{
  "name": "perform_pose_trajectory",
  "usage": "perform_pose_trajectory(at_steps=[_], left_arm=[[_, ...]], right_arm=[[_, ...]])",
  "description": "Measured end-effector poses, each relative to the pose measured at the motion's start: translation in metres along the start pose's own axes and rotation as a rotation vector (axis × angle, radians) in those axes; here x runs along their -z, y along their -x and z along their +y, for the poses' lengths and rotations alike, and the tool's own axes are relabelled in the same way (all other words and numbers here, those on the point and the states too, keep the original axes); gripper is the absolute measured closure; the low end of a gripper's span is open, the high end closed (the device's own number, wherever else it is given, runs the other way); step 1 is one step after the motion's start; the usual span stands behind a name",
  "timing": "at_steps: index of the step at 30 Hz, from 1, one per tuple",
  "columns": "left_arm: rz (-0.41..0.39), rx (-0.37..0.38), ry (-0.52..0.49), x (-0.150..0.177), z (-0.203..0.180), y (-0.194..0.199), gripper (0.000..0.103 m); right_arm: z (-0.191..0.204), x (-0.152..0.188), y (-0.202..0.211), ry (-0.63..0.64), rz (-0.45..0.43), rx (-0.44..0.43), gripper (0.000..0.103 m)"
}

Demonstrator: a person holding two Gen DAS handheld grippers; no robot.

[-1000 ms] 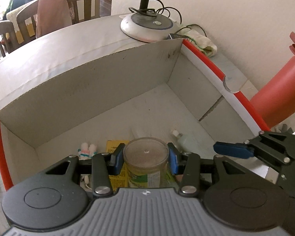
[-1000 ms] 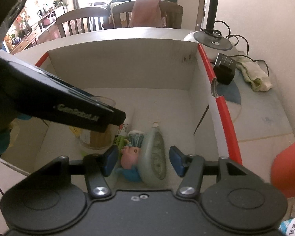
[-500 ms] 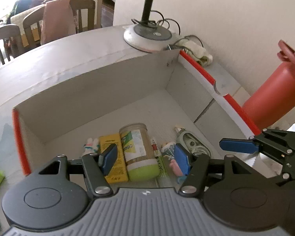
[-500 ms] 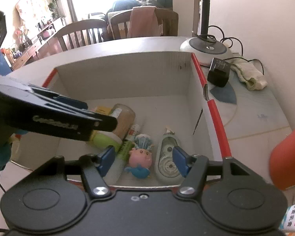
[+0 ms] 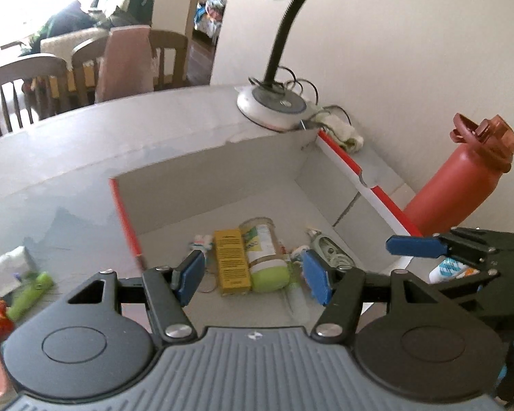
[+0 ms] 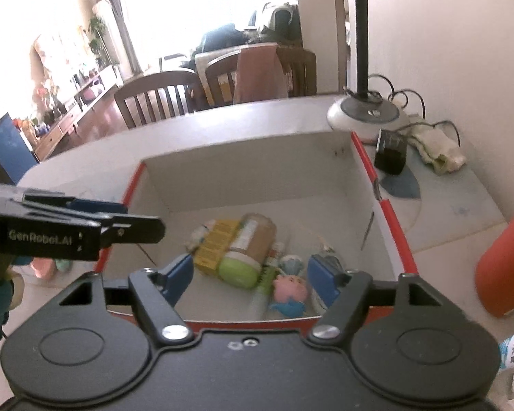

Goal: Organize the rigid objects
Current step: 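Open both tools to drop the spice jar and correction tape into the box, then withdraw both tools back toward the remaining items on the table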

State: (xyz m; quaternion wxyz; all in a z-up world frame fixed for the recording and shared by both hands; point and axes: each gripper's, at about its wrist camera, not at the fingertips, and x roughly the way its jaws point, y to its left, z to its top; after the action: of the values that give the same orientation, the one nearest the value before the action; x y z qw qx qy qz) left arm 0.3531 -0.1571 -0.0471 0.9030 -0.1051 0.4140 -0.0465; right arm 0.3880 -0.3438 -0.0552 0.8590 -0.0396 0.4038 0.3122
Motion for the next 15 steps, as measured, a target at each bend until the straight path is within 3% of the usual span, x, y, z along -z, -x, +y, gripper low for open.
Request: perform_pose_trajectory(at_steps=[7,10,15], left_arm=[[-0.047,-0.004,0.032,0.015,0.026,0.039,0.040],[-0.060,0.003,0.050,0.023,0.040,0.054,0.030],[-0.077,-0.011,0.046,0.035,0.064,0.078,0.030]], right_arm=[[0.033,0.001,0.009,-0.008,-0.025,-0.028,0.021],[0.048,0.003,0.008,-0.012,-0.027,-0.042,0.019],[0.079,0.008,0.009,-0.015,-0.043,-0.069,0.016]])
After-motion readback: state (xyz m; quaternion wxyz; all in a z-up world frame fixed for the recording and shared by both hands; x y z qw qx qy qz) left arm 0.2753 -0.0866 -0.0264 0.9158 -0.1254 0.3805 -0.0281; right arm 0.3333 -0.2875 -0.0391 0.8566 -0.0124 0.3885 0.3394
